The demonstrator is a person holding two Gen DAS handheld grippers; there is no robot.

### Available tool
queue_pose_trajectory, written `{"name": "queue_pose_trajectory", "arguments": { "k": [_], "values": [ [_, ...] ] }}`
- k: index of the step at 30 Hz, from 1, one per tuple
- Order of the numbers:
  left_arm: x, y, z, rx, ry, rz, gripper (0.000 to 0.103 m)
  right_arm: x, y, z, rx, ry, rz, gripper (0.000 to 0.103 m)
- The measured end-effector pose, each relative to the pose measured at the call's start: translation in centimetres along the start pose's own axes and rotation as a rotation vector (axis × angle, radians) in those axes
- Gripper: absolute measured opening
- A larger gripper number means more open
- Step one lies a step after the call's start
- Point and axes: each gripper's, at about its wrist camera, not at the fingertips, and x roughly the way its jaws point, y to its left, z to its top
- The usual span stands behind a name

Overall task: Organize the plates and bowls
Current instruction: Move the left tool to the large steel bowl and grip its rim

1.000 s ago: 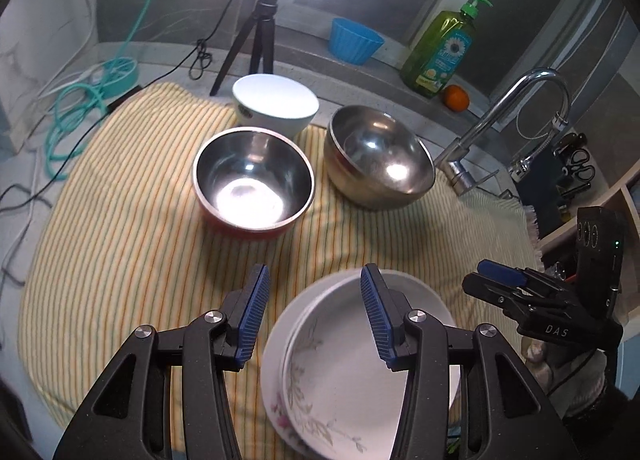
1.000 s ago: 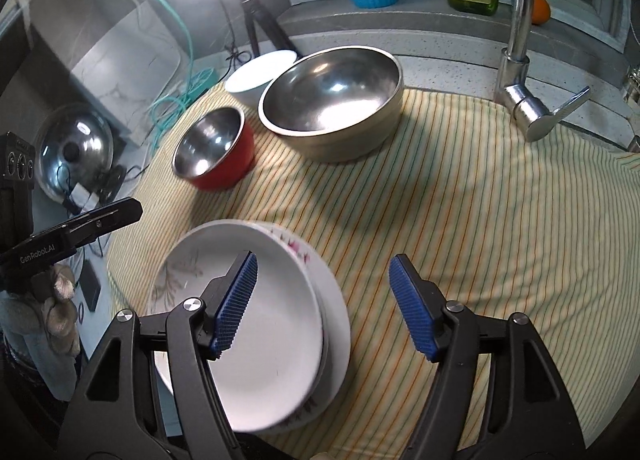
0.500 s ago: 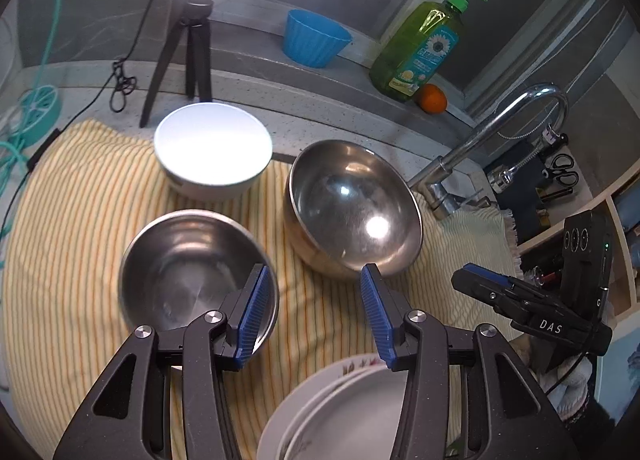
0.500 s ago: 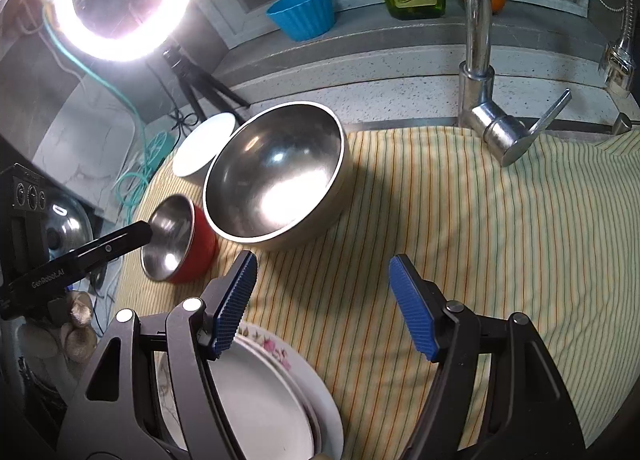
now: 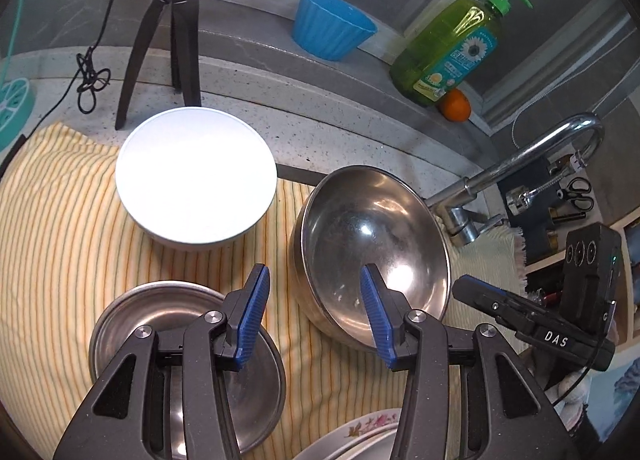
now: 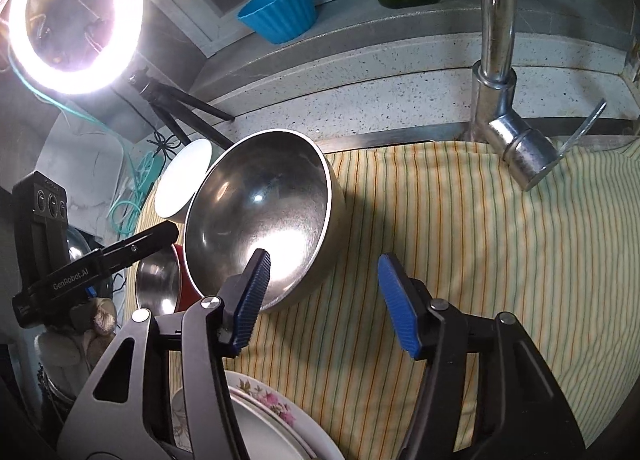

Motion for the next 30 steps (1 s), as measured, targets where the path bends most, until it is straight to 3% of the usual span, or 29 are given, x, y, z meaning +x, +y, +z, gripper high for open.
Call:
{"name": "queue_pose_trajectory", "arguments": {
  "k": [3, 6, 8, 13, 30],
  "values": [
    [0.6, 0.1, 0.3, 0.007, 0.013, 0.003, 0.043, 0.8, -0.1, 0.5, 0.000, 0.011, 0.010, 0.054],
    [1.0, 0.2, 0.5, 0.014, 0.026, 0.010, 0.031, 1.5, -0.3, 0.9, 0.005, 0.025, 0.019, 0.045],
    [1.3, 0.1, 0.5, 0.029, 0.034, 0.018, 0.029, 1.9, -0.4, 1.1, 0.014, 0.034, 0.024, 0.040],
    [1.9, -0.2, 0.5, 0.048, 0.052, 0.023, 0.024, 2.8, -0.5, 1.1, 0.021, 0.058, 0.039, 0.020],
    [1.2, -0.9, -0.1, 0.053, 0.038, 0.008, 0.022, 1.8, 0.0, 0.6, 0.000, 0.040, 0.019, 0.018]
  ]
}}
